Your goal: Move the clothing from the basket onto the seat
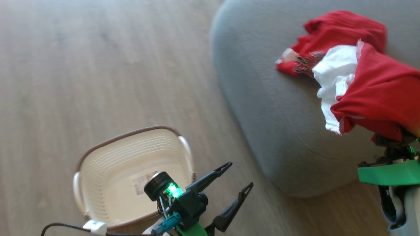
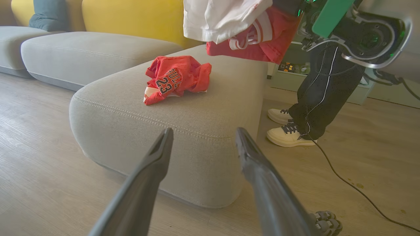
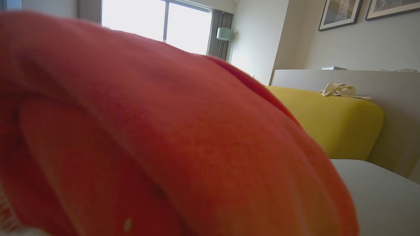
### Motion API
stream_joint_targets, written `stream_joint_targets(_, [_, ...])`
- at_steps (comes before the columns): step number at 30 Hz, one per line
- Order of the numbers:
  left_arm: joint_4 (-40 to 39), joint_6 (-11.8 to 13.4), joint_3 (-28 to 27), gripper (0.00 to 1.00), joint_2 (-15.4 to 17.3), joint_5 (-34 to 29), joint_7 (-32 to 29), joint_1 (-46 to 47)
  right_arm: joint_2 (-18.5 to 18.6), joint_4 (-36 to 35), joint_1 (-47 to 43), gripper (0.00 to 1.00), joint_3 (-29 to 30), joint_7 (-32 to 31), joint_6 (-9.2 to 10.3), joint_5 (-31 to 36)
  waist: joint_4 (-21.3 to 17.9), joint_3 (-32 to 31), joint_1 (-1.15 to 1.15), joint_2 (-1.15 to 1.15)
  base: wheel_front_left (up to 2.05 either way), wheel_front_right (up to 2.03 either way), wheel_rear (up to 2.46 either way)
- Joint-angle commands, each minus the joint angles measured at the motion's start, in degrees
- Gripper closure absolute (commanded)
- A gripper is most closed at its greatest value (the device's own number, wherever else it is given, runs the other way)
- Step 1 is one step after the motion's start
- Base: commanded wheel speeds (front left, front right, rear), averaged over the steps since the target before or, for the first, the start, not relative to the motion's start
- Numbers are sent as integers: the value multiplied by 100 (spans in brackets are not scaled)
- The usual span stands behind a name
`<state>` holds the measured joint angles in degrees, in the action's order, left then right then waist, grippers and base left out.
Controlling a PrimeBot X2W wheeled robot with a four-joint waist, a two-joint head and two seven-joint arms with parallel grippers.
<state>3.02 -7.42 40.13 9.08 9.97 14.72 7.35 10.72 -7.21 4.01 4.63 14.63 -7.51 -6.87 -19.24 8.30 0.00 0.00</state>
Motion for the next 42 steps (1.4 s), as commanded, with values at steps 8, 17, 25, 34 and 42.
stream_joint_targets(8, [-244, -7, -78, 0, 76, -58, 28, 196, -115, -212, -75, 100, 16, 37, 2, 4, -882, 139, 0, 0, 0, 0, 0])
stream_joint_targets(17, [-234, -7, 16, 0, 82, -74, 28, 250, -201, -160, -187, 100, 172, 37, 2, -50, -1032, 37, 0, 0, 0, 0, 0])
stream_joint_targets(25, [-243, -7, -84, 0, 52, -68, 28, 186, -184, -143, -144, 100, 291, 37, 2, -51, -915, 85, 0, 0, 0, 0, 0])
stream_joint_targets(34, [-363, -7, -74, 0, 287, -120, 28, 270, -396, -490, 321, 100, 842, 37, 2, 26, -822, 563, 0, 0, 0, 0, 0])
stream_joint_targets(42, [-558, -7, -65, 0, 750, -137, 28, 345, -464, -394, 1197, 100, 1460, 37, 2, -105, -832, 1378, 0, 0, 0, 0, 0])
